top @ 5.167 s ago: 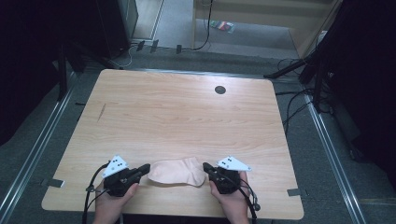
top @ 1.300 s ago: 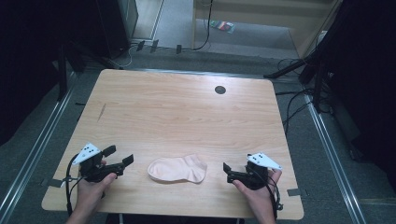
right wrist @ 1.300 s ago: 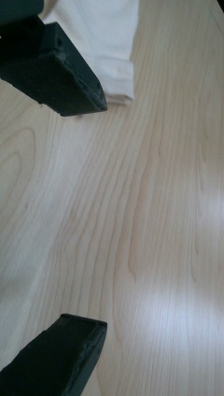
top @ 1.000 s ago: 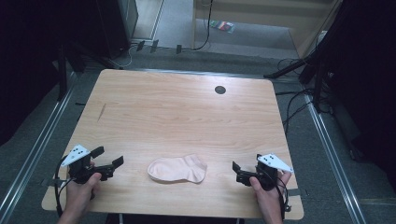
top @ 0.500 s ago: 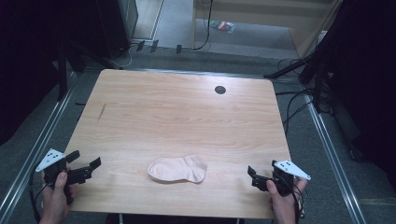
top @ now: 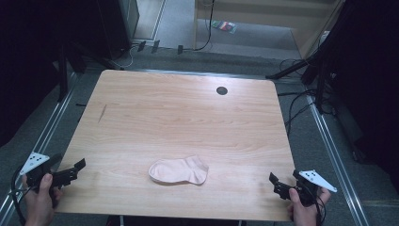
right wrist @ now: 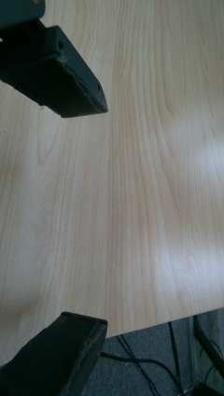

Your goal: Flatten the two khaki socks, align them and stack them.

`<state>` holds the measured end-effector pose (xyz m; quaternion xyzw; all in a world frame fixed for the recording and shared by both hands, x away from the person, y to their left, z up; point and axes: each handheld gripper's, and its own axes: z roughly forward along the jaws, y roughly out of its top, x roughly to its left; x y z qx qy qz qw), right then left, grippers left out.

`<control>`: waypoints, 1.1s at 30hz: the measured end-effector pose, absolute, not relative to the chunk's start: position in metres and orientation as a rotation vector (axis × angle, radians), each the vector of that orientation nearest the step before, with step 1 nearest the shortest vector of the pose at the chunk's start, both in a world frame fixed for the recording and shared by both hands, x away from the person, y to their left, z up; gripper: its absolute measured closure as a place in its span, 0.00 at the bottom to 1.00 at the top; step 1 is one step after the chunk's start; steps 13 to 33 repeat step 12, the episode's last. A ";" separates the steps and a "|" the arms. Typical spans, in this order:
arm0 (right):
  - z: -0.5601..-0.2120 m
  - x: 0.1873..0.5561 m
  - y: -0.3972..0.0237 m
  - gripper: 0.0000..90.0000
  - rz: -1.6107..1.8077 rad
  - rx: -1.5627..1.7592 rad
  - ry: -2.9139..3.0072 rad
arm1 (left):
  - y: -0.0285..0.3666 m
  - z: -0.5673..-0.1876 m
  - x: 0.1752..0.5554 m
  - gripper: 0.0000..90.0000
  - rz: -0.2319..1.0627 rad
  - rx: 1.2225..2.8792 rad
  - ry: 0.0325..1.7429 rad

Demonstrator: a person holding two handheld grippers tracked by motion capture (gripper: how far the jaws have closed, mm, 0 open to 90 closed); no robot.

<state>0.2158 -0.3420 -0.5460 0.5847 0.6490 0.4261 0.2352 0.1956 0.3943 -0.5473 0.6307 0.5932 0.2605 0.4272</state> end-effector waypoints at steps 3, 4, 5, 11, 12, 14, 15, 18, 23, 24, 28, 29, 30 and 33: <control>-0.547 0.216 -0.342 0.02 1.160 1.612 1.762 | 0.392 -0.551 0.199 0.03 0.636 1.586 1.496; -0.547 0.216 -0.341 0.05 1.149 1.610 1.748 | 0.392 -0.551 0.200 0.03 0.637 1.593 1.497; -0.548 0.216 -0.341 0.09 1.138 1.616 1.734 | 0.391 -0.551 0.200 0.03 0.636 1.595 1.495; -0.548 0.216 -0.343 0.13 1.152 1.656 1.700 | 0.390 -0.552 0.201 0.03 0.635 1.604 1.490; -0.548 0.217 -0.343 0.13 1.150 1.658 1.700 | 0.390 -0.552 0.201 0.03 0.633 1.603 1.491; -0.548 0.217 -0.343 0.13 1.150 1.658 1.700 | 0.390 -0.552 0.201 0.03 0.633 1.603 1.491; -0.548 0.217 -0.343 0.13 1.150 1.658 1.700 | 0.390 -0.552 0.201 0.03 0.633 1.603 1.491; -0.548 0.217 -0.343 0.13 1.150 1.658 1.700 | 0.390 -0.552 0.201 0.03 0.633 1.603 1.491; -0.548 0.217 -0.343 0.13 1.150 1.658 1.700 | 0.390 -0.552 0.201 0.03 0.633 1.603 1.491; -0.548 0.217 -0.343 0.13 1.150 1.658 1.700 | 0.390 -0.552 0.201 0.03 0.633 1.603 1.491; -0.548 0.217 -0.343 0.13 1.150 1.658 1.700 | 0.390 -0.552 0.201 0.03 0.633 1.603 1.491; -0.548 0.217 -0.343 0.13 1.150 1.658 1.700 | 0.390 -0.552 0.201 0.03 0.633 1.603 1.491; -0.548 0.217 -0.343 0.13 1.150 1.658 1.700 | 0.390 -0.552 0.201 0.03 0.633 1.603 1.491; -0.548 0.217 -0.343 0.13 1.150 1.658 1.700 | 0.390 -0.552 0.201 0.03 0.633 1.603 1.491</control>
